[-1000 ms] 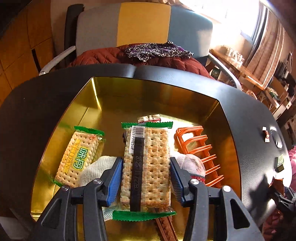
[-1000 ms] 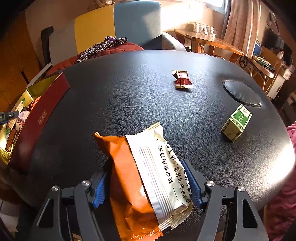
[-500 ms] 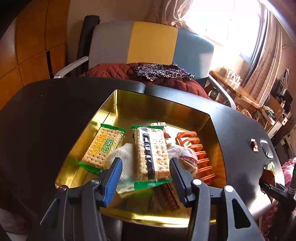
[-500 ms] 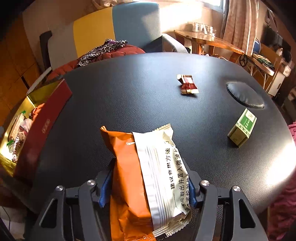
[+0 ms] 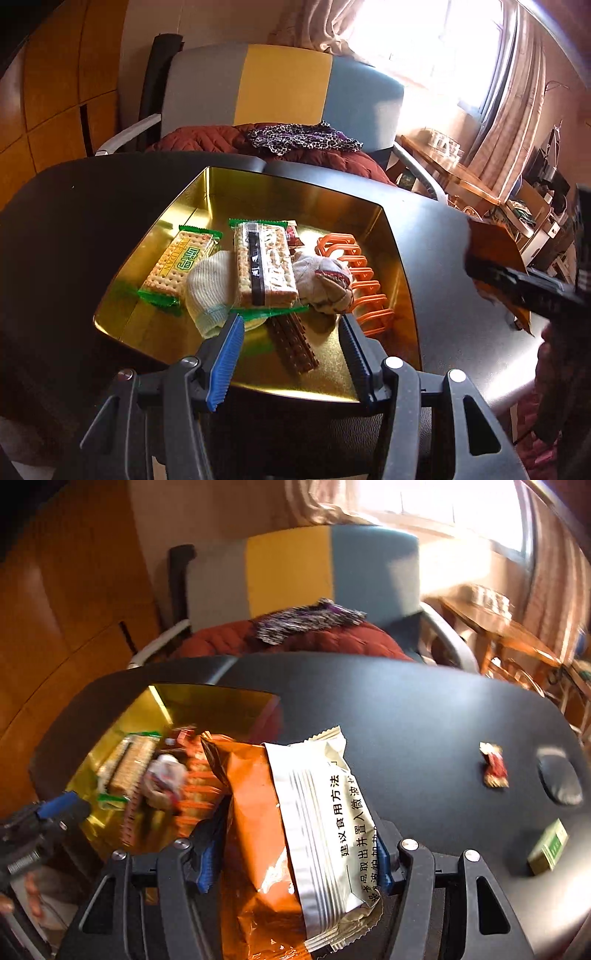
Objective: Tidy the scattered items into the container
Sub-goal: 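Lower the orange-and-white snack bag into the gold tray and open the right tool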
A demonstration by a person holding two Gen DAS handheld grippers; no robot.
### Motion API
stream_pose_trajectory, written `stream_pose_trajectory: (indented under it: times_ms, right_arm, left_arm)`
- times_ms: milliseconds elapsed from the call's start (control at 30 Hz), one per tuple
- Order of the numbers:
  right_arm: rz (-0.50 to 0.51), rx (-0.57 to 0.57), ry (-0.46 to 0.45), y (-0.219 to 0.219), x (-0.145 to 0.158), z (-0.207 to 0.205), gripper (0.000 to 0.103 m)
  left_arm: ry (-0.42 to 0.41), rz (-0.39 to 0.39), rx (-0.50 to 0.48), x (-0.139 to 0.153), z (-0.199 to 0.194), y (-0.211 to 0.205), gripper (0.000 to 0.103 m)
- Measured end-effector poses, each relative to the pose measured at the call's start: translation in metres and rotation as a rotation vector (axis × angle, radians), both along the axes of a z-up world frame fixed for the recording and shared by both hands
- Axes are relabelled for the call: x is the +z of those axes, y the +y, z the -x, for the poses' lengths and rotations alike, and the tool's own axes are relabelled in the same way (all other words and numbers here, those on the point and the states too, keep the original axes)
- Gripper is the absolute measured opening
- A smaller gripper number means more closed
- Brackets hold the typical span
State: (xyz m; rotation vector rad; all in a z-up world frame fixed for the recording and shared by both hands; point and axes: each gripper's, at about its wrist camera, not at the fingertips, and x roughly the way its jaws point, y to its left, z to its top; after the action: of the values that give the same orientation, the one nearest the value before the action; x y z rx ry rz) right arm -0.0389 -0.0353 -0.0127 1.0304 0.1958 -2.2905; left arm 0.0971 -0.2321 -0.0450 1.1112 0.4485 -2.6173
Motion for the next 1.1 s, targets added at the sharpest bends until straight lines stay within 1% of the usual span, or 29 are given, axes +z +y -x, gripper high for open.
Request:
stream_pose_trajectory:
  times_ms: [100, 200, 433, 567, 733, 933, 1100]
  right_arm:
    - [-0.003, 0.062, 0.014, -0.038, 0.003, -0.004, 0.064]
    - [-0.006, 0.098, 0.008, -0.068, 0.000, -0.005, 0.064]
    - [-0.022, 0.127, -0.038, -0.118, -0.016, -0.001, 0.064]
    - [-0.034, 0.129, -0.063, -0.132, -0.025, 0.002, 0.064]
    - [-0.084, 0.126, -0.081, -0.145, -0.039, 0.010, 0.064]
    - [-0.136, 0.130, -0.058, -0.152, -0.048, 0.006, 0.067]
    - [-0.133, 0.134, -0.035, -0.150, -0.042, 0.002, 0.069]
  left_arm:
    - [0.000, 0.003, 0.015, -0.001, -0.006, -0.002, 0.054]
    - [0.001, 0.000, 0.033, -0.002, -0.012, -0.008, 0.054]
    - [0.009, -0.025, 0.069, -0.003, -0.022, -0.021, 0.054]
    - [0.011, -0.029, 0.069, -0.004, -0.022, -0.023, 0.054]
    - [0.011, -0.029, 0.066, -0.005, -0.022, -0.023, 0.054]
    - [0.006, -0.027, 0.073, -0.004, -0.022, -0.025, 0.054]
    - [0.005, -0.023, 0.077, -0.002, -0.023, -0.025, 0.054]
